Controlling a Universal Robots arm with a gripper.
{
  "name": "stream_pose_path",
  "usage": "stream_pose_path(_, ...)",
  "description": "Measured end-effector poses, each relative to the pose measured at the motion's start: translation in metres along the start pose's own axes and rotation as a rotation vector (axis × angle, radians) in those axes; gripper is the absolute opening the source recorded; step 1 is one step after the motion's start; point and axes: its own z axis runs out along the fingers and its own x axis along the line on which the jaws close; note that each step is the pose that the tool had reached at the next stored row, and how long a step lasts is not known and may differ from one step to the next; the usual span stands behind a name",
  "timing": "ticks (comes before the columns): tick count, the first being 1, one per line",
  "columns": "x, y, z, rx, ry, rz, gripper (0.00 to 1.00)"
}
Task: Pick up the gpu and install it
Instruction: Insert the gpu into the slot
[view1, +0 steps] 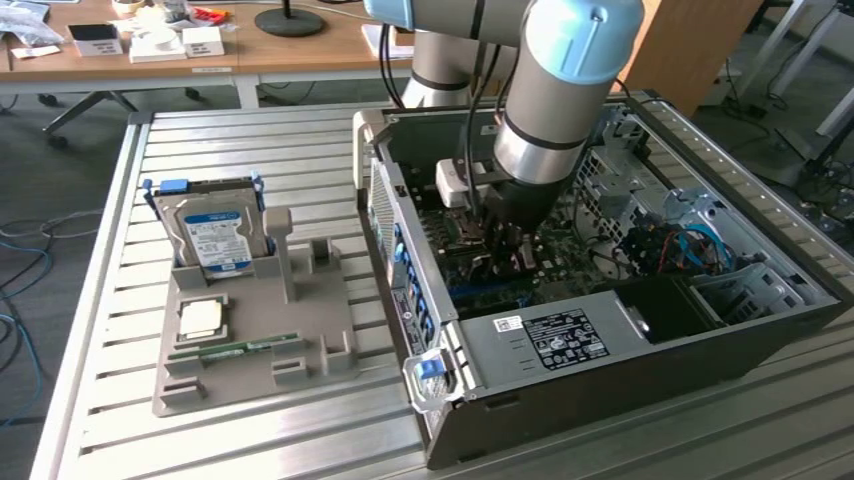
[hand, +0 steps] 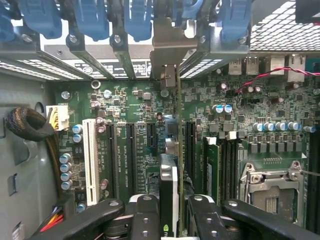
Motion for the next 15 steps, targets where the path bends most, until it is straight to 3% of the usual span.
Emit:
stream_pose_path(1, 0.0, 0.0, 0.0001, -0.0001, -0.0038, 0.0, 0.27)
stream_pose_path(4, 0.0001, 0.0, 0.0001, -0.0001, -0.0043, 0.0, 0.27)
stream_pose_path(9, 0.0002, 0.0, 0.0002, 0.0005, 0.008, 0.001, 0.27)
stream_pose_path(15, 0.0004, 0.0, 0.0035, 0.0006, 0.008, 0.001, 0.27)
